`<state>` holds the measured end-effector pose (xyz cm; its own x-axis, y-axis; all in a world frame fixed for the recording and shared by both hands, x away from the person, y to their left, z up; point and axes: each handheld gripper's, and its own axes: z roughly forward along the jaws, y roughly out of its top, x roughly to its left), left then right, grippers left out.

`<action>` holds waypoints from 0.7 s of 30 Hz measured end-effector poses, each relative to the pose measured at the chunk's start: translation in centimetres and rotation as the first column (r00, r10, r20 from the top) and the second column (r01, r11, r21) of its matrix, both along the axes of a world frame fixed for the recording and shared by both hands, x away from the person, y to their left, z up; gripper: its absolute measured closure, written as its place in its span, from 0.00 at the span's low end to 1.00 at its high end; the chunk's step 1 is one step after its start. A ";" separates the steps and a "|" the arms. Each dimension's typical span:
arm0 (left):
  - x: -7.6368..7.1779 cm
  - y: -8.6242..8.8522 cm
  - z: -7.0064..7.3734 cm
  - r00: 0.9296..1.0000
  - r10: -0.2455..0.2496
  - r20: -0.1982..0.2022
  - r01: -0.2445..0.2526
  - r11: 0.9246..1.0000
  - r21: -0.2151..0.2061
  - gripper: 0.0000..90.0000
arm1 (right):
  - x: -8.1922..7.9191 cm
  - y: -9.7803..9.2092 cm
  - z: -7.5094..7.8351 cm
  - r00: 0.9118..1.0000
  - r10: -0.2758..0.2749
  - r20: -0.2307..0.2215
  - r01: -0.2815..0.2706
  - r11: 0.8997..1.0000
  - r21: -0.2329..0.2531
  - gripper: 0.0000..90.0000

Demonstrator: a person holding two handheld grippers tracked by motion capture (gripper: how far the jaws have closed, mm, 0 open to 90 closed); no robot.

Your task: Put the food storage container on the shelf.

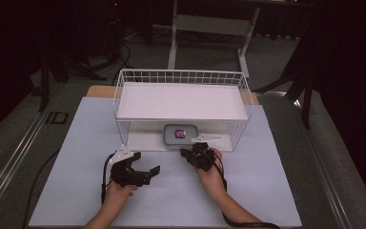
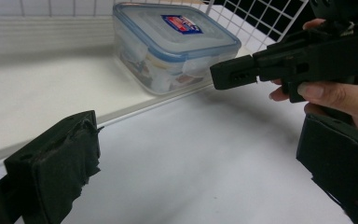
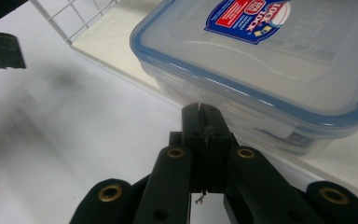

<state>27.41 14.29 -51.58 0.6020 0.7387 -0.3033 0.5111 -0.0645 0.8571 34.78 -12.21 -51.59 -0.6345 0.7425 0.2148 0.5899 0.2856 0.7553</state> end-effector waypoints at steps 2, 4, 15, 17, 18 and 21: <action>0.0 0.0 0.1 1.000 0.001 0.003 -0.001 1.000 -0.006 0.00 | 0.3 0.0 -0.1 1.000 -0.011 -0.005 0.011 1.000 0.007 1.00; 0.0 0.1 0.1 1.000 0.006 0.006 -0.006 1.000 -0.024 0.00 | 0.6 0.1 -0.1 1.000 -0.017 -0.009 0.017 1.000 0.008 1.00; 0.1 -0.2 -0.1 1.000 0.000 0.003 0.000 1.000 -0.008 0.00 | 1.8 1.9 0.1 1.000 -0.021 0.002 0.020 1.000 0.012 1.00; 0.1 -0.1 -0.1 1.000 0.002 0.010 -0.002 1.000 -0.008 0.00 | 2.1 2.1 0.0 1.000 -0.029 0.007 0.029 1.000 0.009 1.00; 0.1 -0.1 -0.1 1.000 0.001 0.012 -0.001 1.000 -0.007 0.00 | 2.2 2.3 0.0 0.999 -0.034 0.007 0.034 0.999 0.004 1.00; 0.0 0.0 -0.1 1.000 -0.001 0.012 0.001 1.000 -0.008 0.00 | 2.3 2.6 -0.2 0.999 -0.038 0.022 0.039 0.999 -0.024 0.99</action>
